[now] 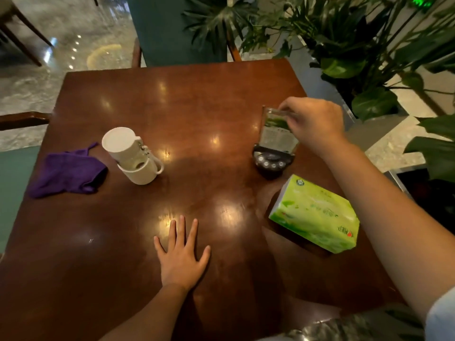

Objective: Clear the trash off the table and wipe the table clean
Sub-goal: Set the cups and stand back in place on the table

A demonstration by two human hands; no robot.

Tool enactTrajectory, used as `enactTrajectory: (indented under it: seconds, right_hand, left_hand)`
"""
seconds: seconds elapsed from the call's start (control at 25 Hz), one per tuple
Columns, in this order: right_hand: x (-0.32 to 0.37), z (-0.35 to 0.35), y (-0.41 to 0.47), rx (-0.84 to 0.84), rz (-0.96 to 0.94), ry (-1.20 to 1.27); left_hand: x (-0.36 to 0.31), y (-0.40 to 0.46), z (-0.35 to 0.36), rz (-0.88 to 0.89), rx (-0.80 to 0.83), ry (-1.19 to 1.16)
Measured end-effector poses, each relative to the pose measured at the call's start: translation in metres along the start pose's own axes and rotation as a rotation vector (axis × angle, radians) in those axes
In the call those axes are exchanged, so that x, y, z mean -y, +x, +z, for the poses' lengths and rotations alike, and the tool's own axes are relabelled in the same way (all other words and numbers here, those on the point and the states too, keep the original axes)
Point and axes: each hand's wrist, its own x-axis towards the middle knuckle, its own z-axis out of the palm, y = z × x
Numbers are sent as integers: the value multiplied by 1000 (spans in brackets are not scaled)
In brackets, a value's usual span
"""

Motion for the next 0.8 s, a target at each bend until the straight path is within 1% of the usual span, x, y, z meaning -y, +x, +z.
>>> enactTrajectory:
  seconds: [0.08, 0.2, 0.44, 0.64, 0.72, 0.8]
  right_hand:
    - [24, -5, 16, -6, -87, 81]
    - [64, 2, 40, 30, -157, 189]
    - [138, 35, 66, 138, -362, 254]
    - [164, 62, 74, 189, -424, 252]
    - [167, 73, 74, 161, -408, 258]
    - [169, 82, 70, 86, -390, 280]
  left_hand:
    - [1, 0, 2, 3, -11, -8]
    - [1, 1, 1, 10, -16, -3]
    - [3, 0, 1, 13, -29, -7]
    - [4, 0, 1, 14, -44, -29]
    - [3, 0, 1, 16, -50, -40]
    - [4, -1, 1, 14, -53, -48]
